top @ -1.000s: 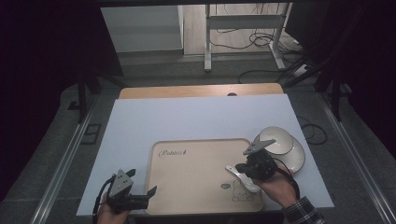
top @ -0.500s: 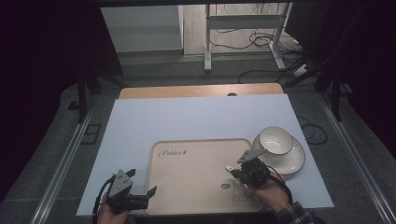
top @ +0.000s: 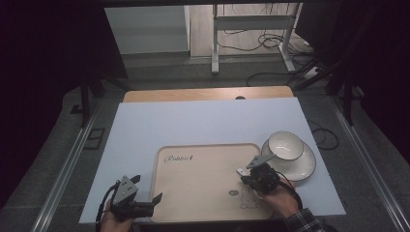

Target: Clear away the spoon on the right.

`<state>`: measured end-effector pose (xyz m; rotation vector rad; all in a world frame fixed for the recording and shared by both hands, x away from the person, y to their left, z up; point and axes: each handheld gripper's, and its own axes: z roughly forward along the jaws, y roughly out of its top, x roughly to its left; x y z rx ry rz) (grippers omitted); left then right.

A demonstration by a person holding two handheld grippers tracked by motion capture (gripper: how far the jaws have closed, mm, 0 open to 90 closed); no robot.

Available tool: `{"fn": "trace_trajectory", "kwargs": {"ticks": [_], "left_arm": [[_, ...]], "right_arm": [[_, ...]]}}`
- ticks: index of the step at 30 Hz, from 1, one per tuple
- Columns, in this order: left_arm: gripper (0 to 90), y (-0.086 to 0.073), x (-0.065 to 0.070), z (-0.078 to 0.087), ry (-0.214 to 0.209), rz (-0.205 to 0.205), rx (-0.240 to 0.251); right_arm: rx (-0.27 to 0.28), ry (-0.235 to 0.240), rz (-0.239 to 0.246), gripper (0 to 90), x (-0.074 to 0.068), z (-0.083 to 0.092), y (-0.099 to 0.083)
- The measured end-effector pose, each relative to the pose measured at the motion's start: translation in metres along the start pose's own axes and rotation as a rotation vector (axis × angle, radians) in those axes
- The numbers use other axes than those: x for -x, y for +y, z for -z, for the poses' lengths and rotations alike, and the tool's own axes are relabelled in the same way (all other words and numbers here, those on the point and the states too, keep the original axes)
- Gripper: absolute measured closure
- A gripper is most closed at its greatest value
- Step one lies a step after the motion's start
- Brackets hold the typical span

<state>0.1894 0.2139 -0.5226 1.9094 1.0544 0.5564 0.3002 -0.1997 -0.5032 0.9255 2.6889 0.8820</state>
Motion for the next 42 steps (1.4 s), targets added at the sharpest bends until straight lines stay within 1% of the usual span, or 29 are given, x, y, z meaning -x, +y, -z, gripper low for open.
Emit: {"fn": "trace_trajectory", "kwargs": {"ticks": [4,16,20,27,32,36,42], "left_arm": [[2.6,0.000,0.000,0.000,0.000,-0.001,0.000],[2.7,0.000,0.000,0.000,-0.001,-0.002,0.000],[2.6,0.000,0.000,0.000,-0.001,-0.003,0.000],[2.6,0.000,0.000,0.000,-0.001,-0.002,0.000],[2.6,0.000,0.000,0.000,0.000,-0.002,0.001],[2.6,0.000,0.000,0.000,0.001,-0.002,0.001],[2.6,0.000,0.000,0.001,0.000,0.001,0.008]], "right_arm": [[0.006,-0.008,-0.025,90.0,0.006,0.001,-0.001],[0.017,-0.048,-0.063,89.9,0.022,0.004,-0.005],[0.016,-0.058,-0.064,89.8,0.025,0.004,-0.006],[0.058,-0.053,-0.062,86.9,0.021,0.010,-0.004],[0.084,-0.058,-0.043,83.5,0.018,0.016,-0.003],[0.107,-0.063,-0.038,80.1,0.017,0.021,-0.002],[0.132,-0.074,-0.043,74.5,0.016,0.029,-0.005]]}}
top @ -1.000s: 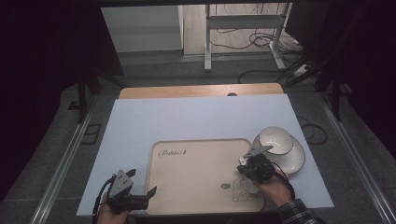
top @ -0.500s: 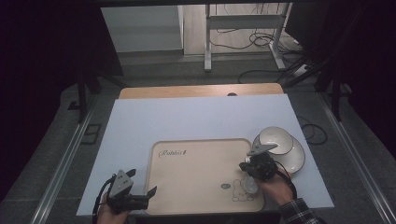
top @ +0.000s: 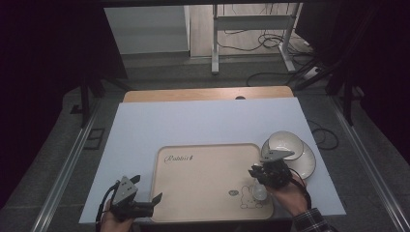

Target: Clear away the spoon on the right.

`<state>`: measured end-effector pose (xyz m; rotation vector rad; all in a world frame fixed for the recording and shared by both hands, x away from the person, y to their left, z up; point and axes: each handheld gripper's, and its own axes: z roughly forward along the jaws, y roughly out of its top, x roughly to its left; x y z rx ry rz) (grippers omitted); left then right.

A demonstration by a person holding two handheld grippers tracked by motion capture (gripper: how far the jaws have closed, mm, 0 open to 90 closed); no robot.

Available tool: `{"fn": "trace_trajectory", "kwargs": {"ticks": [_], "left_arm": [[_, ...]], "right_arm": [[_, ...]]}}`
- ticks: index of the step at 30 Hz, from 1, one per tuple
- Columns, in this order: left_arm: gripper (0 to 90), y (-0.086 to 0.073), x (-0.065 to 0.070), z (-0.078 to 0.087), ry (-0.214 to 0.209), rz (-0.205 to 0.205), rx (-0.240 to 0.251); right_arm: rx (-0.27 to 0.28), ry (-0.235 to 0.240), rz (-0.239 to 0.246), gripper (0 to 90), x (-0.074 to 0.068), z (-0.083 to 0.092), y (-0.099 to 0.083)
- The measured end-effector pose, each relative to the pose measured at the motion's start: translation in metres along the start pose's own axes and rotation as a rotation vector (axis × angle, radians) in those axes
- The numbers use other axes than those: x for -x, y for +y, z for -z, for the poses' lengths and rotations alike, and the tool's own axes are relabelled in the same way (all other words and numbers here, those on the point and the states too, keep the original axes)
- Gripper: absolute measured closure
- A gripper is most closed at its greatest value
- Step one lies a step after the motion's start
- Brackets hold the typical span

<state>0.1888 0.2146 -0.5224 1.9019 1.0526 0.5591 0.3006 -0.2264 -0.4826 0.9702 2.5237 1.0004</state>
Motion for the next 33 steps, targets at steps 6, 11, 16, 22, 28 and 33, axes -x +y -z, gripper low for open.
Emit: {"fn": "trace_trajectory", "kwargs": {"ticks": [6,11,16,22,28,33], "left_arm": [[2.4,-0.001,-0.001,0.001,-0.010,0.012,0.015],[1.8,-0.001,-0.001,0.002,-0.018,0.006,0.022],[1.5,-0.001,-0.001,0.003,-0.024,0.010,0.032],[1.6,-0.001,-0.001,0.002,-0.021,0.011,0.029],[2.1,-0.001,-0.001,0.002,-0.017,0.008,0.025],[2.3,-0.001,-0.002,0.002,-0.017,0.014,0.027]], "right_arm": [[0.017,-0.006,0.003,70.4,-0.001,0.006,-0.001],[0.033,-0.012,0.001,65.5,-0.002,0.010,-0.002],[0.045,-0.019,-0.001,61.1,-0.001,0.013,-0.003],[0.064,-0.027,0.000,57.1,-0.001,0.017,-0.004],[0.073,-0.034,0.004,53.3,-0.003,0.021,-0.005],[0.085,-0.042,0.007,51.0,-0.004,0.024,-0.007]]}}
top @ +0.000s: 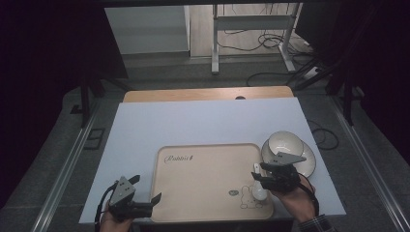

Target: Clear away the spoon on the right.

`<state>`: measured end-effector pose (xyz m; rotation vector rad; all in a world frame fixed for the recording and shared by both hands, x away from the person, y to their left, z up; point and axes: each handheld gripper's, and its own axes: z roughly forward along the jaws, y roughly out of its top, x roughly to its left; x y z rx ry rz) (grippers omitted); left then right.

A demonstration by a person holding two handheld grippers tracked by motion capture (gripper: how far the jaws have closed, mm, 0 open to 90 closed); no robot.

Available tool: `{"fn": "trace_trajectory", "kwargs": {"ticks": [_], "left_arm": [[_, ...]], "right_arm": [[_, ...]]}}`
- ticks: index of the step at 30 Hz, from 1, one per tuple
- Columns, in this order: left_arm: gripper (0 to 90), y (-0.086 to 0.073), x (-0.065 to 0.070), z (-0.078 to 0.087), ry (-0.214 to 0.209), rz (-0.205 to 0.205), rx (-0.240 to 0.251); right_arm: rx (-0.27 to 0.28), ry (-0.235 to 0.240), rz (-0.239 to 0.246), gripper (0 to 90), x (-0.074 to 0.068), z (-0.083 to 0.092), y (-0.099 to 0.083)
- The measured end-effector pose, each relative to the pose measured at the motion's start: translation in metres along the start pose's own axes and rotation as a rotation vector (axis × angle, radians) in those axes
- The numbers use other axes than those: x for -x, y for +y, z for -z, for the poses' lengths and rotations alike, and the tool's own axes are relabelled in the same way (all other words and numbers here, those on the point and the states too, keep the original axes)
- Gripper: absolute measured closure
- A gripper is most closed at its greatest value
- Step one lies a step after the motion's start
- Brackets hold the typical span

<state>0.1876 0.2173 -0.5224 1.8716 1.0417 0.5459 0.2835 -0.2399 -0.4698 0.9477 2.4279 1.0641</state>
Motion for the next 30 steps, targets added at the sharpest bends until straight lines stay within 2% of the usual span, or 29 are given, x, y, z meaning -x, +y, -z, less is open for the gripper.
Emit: {"fn": "trace_trajectory", "kwargs": {"ticks": [13,30], "left_arm": [[2.6,0.000,0.000,0.000,0.003,0.002,-0.001],[2.5,-0.001,-0.001,0.001,-0.004,0.009,0.006]], "right_arm": [[0.004,-0.017,-0.012,43.2,0.000,0.007,-0.006],[0.050,-0.064,-0.028,21.8,0.002,0.019,-0.012]]}}
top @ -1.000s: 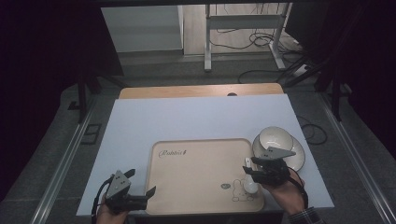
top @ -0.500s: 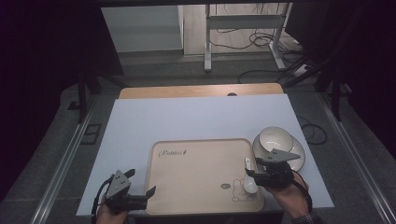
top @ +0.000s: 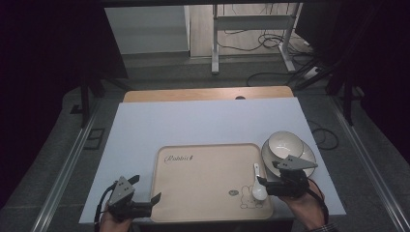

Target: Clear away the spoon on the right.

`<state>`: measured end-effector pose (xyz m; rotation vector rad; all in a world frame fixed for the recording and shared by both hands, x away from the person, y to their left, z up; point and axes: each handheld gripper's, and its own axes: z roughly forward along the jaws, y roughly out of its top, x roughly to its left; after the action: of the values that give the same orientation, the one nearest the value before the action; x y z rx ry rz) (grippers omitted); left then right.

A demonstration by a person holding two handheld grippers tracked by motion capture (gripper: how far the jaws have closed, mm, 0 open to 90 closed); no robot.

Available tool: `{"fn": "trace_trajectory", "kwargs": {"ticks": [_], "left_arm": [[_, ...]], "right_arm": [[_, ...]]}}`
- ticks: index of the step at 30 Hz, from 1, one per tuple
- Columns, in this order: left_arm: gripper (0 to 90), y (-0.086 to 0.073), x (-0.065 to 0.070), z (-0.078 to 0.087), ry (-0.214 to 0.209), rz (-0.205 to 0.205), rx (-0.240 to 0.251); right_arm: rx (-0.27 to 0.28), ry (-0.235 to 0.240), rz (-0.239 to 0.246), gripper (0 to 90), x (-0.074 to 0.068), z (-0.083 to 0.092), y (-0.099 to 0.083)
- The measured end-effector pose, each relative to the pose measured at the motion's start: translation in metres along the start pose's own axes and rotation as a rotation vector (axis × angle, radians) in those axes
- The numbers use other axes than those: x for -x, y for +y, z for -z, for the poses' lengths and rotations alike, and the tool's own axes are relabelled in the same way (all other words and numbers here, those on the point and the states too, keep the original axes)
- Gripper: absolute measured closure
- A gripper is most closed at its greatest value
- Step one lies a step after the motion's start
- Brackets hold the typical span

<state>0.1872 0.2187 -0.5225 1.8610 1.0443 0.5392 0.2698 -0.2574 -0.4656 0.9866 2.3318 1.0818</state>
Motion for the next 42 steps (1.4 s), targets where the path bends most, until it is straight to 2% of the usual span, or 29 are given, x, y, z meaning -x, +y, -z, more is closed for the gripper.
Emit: {"fn": "trace_trajectory", "kwargs": {"ticks": [13,33,42], "left_arm": [[2.5,0.000,0.000,0.000,0.001,-0.003,0.000],[2.6,0.000,0.001,0.000,0.003,-0.006,0.000],[2.6,0.000,0.000,0.000,0.001,-0.001,0.002]], "right_arm": [[0.020,-0.036,-0.001,11.8,0.003,0.012,-0.006],[0.042,-0.040,-0.008,3.7,0.005,0.028,-0.021],[0.047,-0.042,-0.037,0.0,0.007,0.031,-0.029]]}}
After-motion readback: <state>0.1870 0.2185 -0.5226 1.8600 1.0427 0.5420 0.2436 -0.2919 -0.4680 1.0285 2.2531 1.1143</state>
